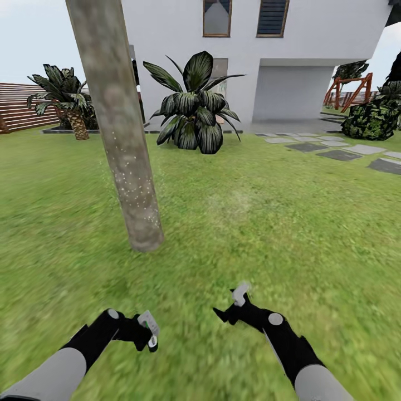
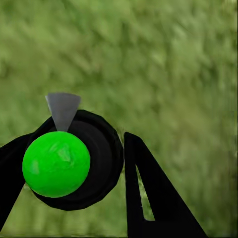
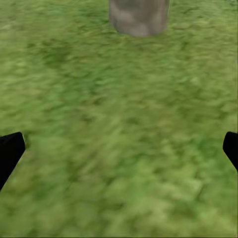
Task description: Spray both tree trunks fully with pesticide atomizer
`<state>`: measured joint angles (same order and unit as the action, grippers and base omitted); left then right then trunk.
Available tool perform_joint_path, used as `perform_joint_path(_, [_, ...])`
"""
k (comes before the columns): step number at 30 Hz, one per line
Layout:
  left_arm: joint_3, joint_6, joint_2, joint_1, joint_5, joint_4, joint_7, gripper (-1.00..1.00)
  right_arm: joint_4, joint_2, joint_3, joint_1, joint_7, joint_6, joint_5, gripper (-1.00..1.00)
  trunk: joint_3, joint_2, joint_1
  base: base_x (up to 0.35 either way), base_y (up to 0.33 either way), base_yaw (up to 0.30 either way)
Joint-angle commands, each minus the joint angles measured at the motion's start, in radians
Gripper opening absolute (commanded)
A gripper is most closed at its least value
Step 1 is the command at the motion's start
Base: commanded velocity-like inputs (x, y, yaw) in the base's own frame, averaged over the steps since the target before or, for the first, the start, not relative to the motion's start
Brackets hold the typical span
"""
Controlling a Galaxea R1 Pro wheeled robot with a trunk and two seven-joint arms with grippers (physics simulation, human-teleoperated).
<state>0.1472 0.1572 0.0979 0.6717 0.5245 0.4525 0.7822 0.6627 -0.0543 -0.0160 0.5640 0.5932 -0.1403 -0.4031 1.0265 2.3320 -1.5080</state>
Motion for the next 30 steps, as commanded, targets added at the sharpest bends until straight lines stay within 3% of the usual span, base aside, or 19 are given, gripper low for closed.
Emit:
perform_joint_path(1, [-0.001,0.001,-0.001,0.0,0.014,0.0,0.02,-1.0,0.005,-0.005,0.001,0.001,0.007,0.007,0.0,1.0,0.0,0.0,0.0,0.0,0.0,0.0])
perform_joint_path(3, [0.0,0.004,0.0,0.0,0.025,0.0,0.035,-1.0,0.009,-0.022,0.003,0.002,0.022,0.011,0.001,1.0,0.0,0.0,0.0,0.0,0.0,0.0])
perform_joint_path(5, [-0.001,0.005,0.005,0.0,0.03,0.0,0.04,-1.0,0.011,-0.041,0.004,0.001,0.084,0.014,0.0,1.0,0.0,0.0,0.0,0.0,0.0,0.0])
perform_joint_path(8, [0.0,0.006,0.0,0.0,0.035,0.0,0.042,-1.0,0.012,-0.044,0.003,0.001,0.115,0.015,0.0,1.0,0.0,0.0,0.0,0.0,0.0,0.0])
perform_joint_path(12, [0.028,0.009,-0.004,0.0,0.095,0.001,0.08,-1.0,0.011,-0.042,0.003,0.002,0.118,0.051,-0.003,1.0,0.0,0.0,0.0,0.0,0.0,0.0])
perform_joint_path(14, [0.032,0.01,-0.003,0.002,0.102,0.001,0.088,-1.0,0.012,-0.042,0.004,0.002,0.119,0.076,-0.003,1.0,0.0,0.0,0.0,0.0,0.0,0.0])
perform_joint_path(16, [0.035,0.01,-0.003,0.005,0.105,0.002,0.09,-1.0,0.012,-0.042,0.004,0.002,0.168,0.089,-0.005,1.0,0.0,0.0,0.0,0.0,0.0,0.0])
perform_joint_path(17, [0.036,0.014,-0.005,0.007,0.106,0.002,0.091,-1.0,0.032,-0.04,0.093,0.002,0.281,0.09,-0.04,1.0,0.0,0.0,0.0,0.0,0.0,0.0])
perform_joint_path(18, [0.04,0.014,-0.004,0.008,0.106,0.002,0.091,-1.0,0.039,-0.039,0.128,0.001,0.29,0.09,-0.047,1.0,0.0,0.0,0.0,0.0,0.0,0.0])
perform_joint_path(23, [0.077,0.03,-0.004,0.008,0.107,0.002,0.091,-1.0,0.046,-0.038,0.146,0.001,0.295,0.09,-0.051,1.0,0.0,0.0,0.0,0.0,0.0,0.0])
perform_joint_path(30, [0.082,0.031,-0.005,0.008,0.107,0.002,0.092,-1.0,0.066,-0.035,0.146,0.002,0.295,0.092,-0.051,1.0,0.0,0.0,0.0,0.0,0.0,0.0])
